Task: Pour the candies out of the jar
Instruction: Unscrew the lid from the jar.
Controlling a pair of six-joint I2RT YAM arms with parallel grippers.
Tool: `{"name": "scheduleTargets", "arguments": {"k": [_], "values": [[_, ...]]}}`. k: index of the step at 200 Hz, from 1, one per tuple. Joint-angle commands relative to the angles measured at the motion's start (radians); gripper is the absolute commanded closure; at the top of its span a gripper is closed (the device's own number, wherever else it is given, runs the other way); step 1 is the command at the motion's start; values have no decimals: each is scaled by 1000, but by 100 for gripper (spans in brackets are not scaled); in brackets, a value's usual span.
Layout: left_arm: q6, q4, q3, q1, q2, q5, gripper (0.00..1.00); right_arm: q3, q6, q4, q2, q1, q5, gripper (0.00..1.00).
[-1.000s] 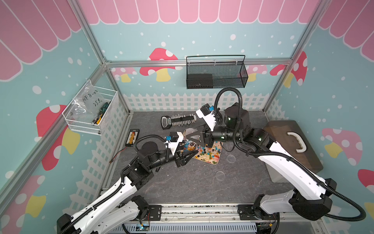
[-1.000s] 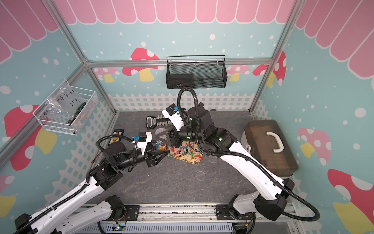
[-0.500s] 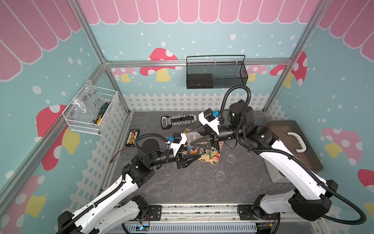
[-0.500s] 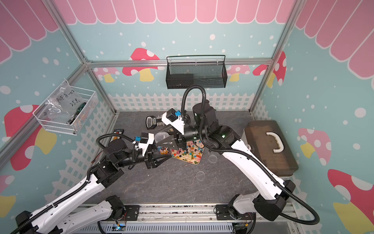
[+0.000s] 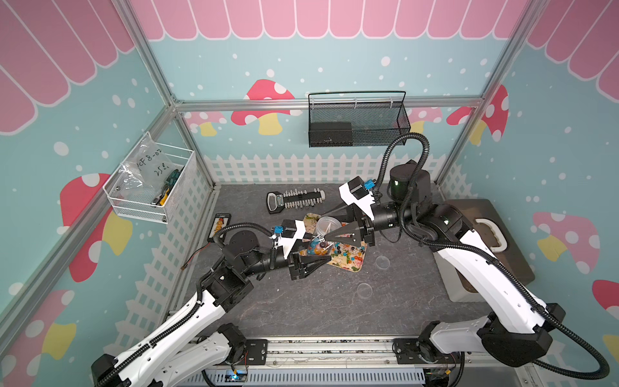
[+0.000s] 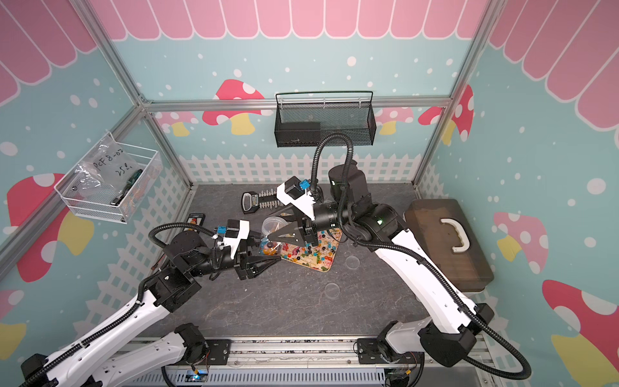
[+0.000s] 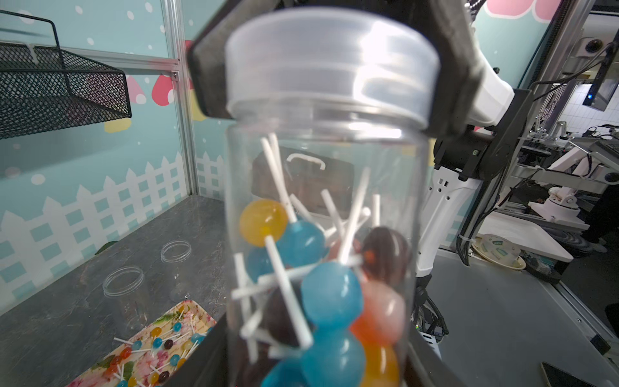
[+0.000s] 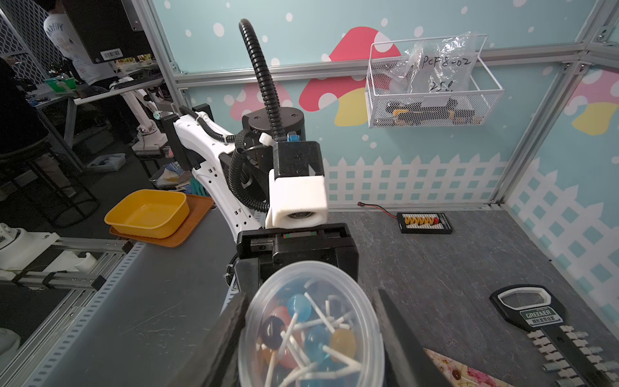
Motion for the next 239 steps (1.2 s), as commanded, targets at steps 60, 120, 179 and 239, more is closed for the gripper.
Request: {"name": "scheduleTargets", "arguments": {"k": [60, 120, 179, 239], "values": [[-51, 12, -25, 5, -14, -54, 41, -90, 61, 139, -85, -9, -5, 20], [-25, 4, -29, 6, -6, -93, 41, -107, 373, 156, -110, -8, 231, 16], [13, -36, -26, 6, 6, -105, 41, -55, 476, 43, -68, 11, 343, 19], [8, -30, -28, 6, 16, -105, 41, 0, 450, -20, -21, 53, 373, 20]]}}
